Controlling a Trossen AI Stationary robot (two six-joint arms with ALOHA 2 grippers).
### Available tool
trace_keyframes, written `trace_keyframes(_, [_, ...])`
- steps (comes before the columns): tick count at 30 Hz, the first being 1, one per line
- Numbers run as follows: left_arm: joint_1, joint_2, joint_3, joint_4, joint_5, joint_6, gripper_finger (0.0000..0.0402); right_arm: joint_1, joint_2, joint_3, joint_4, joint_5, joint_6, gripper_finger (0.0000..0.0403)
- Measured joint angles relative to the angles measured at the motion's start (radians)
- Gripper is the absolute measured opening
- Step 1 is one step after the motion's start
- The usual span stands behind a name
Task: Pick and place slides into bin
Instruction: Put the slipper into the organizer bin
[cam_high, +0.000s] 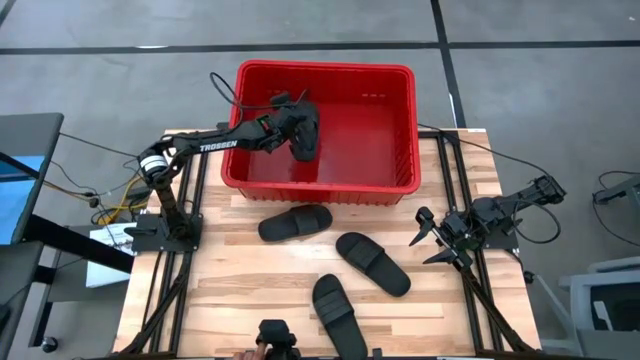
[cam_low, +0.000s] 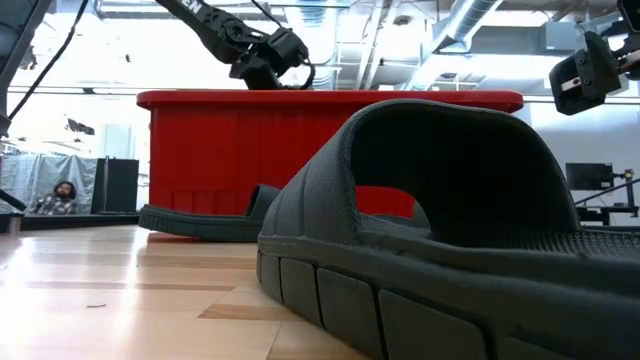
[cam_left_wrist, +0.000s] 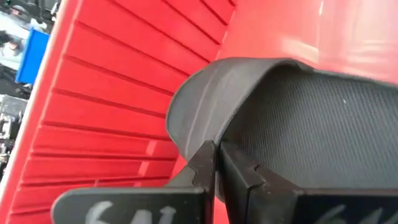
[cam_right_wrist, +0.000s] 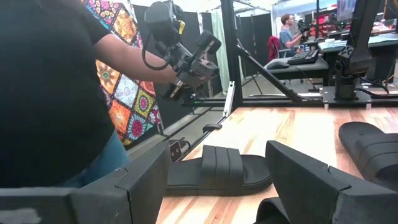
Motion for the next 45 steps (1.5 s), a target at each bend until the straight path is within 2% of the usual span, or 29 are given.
trace_keyframes(24, [0.044,0.0,-0.006,-0.05,0.075,0.008,0.0,0.0,0.0,0.0,0.0,0.0,0.0,0.026])
trace_keyframes(30, [0.053,0.0,-0.006,-0.055,0.124,0.006,0.0,0.0,0.0,0.0,0.0,0.0,0.0,0.026])
trace_keyframes(45, [0.053,0.0,-0.006,-0.066,0.136,-0.006,0.0,0.0,0.0,0.0,0.0,0.0,0.0,0.026])
